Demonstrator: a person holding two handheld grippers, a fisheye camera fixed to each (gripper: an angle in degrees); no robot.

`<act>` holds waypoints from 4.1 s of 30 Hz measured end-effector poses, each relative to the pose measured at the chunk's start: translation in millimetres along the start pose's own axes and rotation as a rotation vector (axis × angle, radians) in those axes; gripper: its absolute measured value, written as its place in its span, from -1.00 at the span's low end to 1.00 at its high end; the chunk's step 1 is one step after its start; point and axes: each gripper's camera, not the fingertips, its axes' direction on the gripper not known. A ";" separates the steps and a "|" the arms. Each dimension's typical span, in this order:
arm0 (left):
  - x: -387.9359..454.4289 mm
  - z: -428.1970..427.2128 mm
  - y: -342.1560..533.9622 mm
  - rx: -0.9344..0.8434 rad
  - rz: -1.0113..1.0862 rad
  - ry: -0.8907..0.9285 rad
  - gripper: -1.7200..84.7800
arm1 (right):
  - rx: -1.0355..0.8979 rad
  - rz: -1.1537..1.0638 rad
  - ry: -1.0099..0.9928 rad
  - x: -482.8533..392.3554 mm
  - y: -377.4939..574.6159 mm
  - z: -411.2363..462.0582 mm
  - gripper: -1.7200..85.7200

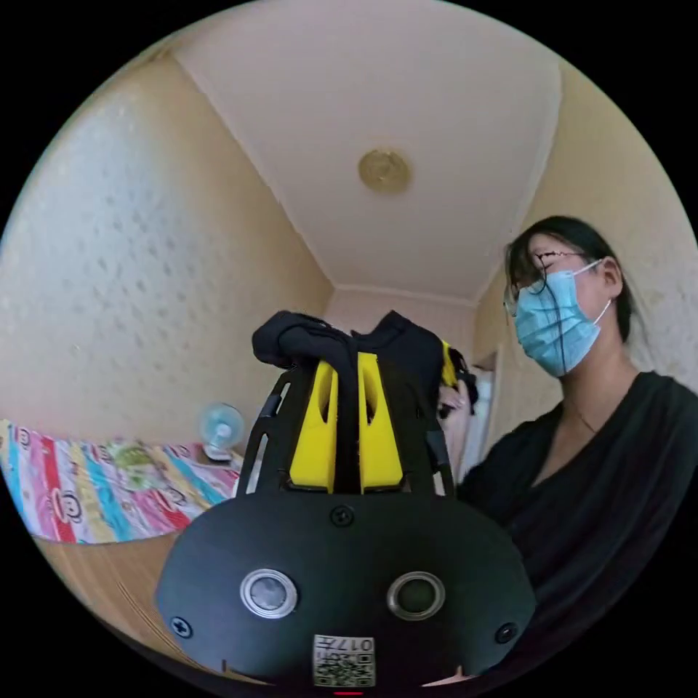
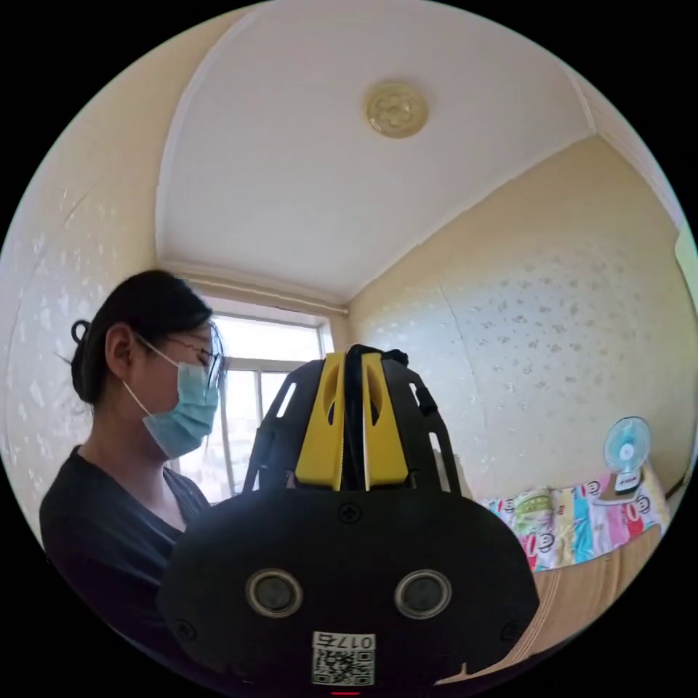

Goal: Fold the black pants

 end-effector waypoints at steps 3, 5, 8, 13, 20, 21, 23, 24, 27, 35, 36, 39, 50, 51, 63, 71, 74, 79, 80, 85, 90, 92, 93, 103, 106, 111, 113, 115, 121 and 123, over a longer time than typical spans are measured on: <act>23.3 6.8 -3.6 0.108 0.051 -0.177 -0.86 | 0.033 -0.061 0.128 12.3 -6.9 20.3 -0.94; 25.2 27.3 -11.1 0.137 0.127 -0.290 -0.86 | 0.039 -0.065 0.218 34.8 -15.5 41.8 -0.94; -15.1 71.4 -31.6 0.096 0.115 -0.381 -0.86 | -0.015 -0.002 0.321 104.3 -36.3 90.5 -0.93; -207.0 189.7 -78.0 -0.212 -0.150 -0.412 -0.85 | -0.182 0.194 0.471 312.6 -55.1 223.6 -0.93; -472.5 268.4 11.8 -0.663 -0.443 -0.731 -0.78 | -0.673 0.548 0.589 639.2 51.0 401.5 -0.92; -480.0 263.5 30.0 -0.695 -0.458 -0.746 -0.78 | -0.719 0.573 0.552 659.4 79.9 400.1 -0.93; -497.0 231.2 121.8 -0.798 -0.539 -0.744 -0.79 | -0.802 0.560 0.505 678.1 127.0 392.2 -0.93; -499.5 220.9 147.4 -0.829 -0.574 -0.747 -0.79 | -0.887 0.575 0.502 689.0 164.6 384.5 -0.93; -501.9 162.1 272.1 -1.022 -0.782 -0.782 -0.80 | -1.198 0.689 0.493 710.8 268.6 358.1 -0.92; -437.5 18.4 448.5 -1.239 -1.163 -0.800 -0.78 | -1.596 1.041 0.209 652.0 412.3 295.5 -0.83; -434.7 14.8 455.0 -1.257 -1.172 -0.788 -0.78 | -1.637 1.097 0.126 633.0 424.5 295.8 -0.81; -430.2 7.8 476.8 -1.307 -1.225 -0.732 -0.77 | -1.725 1.219 0.057 597.0 444.1 296.2 -0.75; -431.7 47.6 454.1 -1.236 -1.249 -0.126 -0.98 | -1.255 1.969 -0.413 593.9 411.3 321.1 -0.88; -429.7 44.9 448.5 -1.173 -1.259 -0.058 -0.98 | -0.969 2.149 -0.568 595.9 403.4 315.4 -0.89; -383.5 -7.0 462.9 -0.779 -1.452 -0.564 -0.77 | -1.669 1.615 0.099 642.5 330.5 240.9 -0.89; -394.5 127.4 509.3 -1.429 -1.106 -0.902 -0.95 | -1.935 1.329 -0.030 605.9 311.7 285.9 -0.86; -392.6 154.7 520.8 -1.570 -1.046 -0.905 -0.97 | -2.020 1.097 -0.101 588.4 286.7 301.5 -0.83; -377.7 124.3 525.0 -1.397 -1.285 -1.083 -0.98 | -1.793 0.860 0.157 607.4 207.9 279.1 -0.79; -372.2 113.5 528.1 -1.365 -1.375 -1.137 -0.98 | -1.721 0.842 0.305 620.0 190.9 262.8 -0.78; -338.6 89.5 536.5 -1.329 -1.495 -1.145 -0.98 | -1.699 0.978 0.740 659.0 192.5 190.3 -0.65; -308.2 80.0 531.8 -1.209 -1.588 -1.122 -0.98 | -1.744 1.062 0.551 638.7 201.8 172.6 -0.84; -302.3 84.9 534.6 -1.177 -1.626 -1.078 -0.98 | -1.602 1.216 0.269 628.4 191.3 164.6 -0.86; -302.2 87.6 534.8 -1.179 -1.624 -1.069 -0.98 | -1.386 1.367 0.008 622.9 179.3 153.0 -0.87; -330.8 166.1 538.3 -1.382 -1.415 -0.903 -0.98 | -1.162 1.584 0.547 590.9 162.5 -37.4 -0.90; -333.4 192.5 543.6 -1.488 -1.322 -0.870 -0.97 | -1.199 1.543 0.551 581.6 157.1 -43.9 -0.90; -327.4 250.9 533.0 -1.367 -1.176 -0.688 -0.81 | -1.316 1.273 0.437 530.0 112.3 2.3 -0.90; -320.9 293.0 529.8 -1.301 -1.162 -0.535 -0.73 | -1.352 1.155 0.401 504.8 92.0 23.4 -0.90; -312.6 327.3 527.0 -1.291 -1.138 -0.440 -0.66 | -1.403 1.043 0.399 480.8 74.6 42.2 -0.91; -277.6 413.9 511.0 -1.354 -0.922 -0.399 -0.53 | -1.445 0.806 0.328 424.4 36.1 84.9 -0.91; -268.3 428.2 515.0 -1.422 -0.843 -0.415 -0.54 | -1.453 0.775 0.270 414.7 29.0 93.8 -0.91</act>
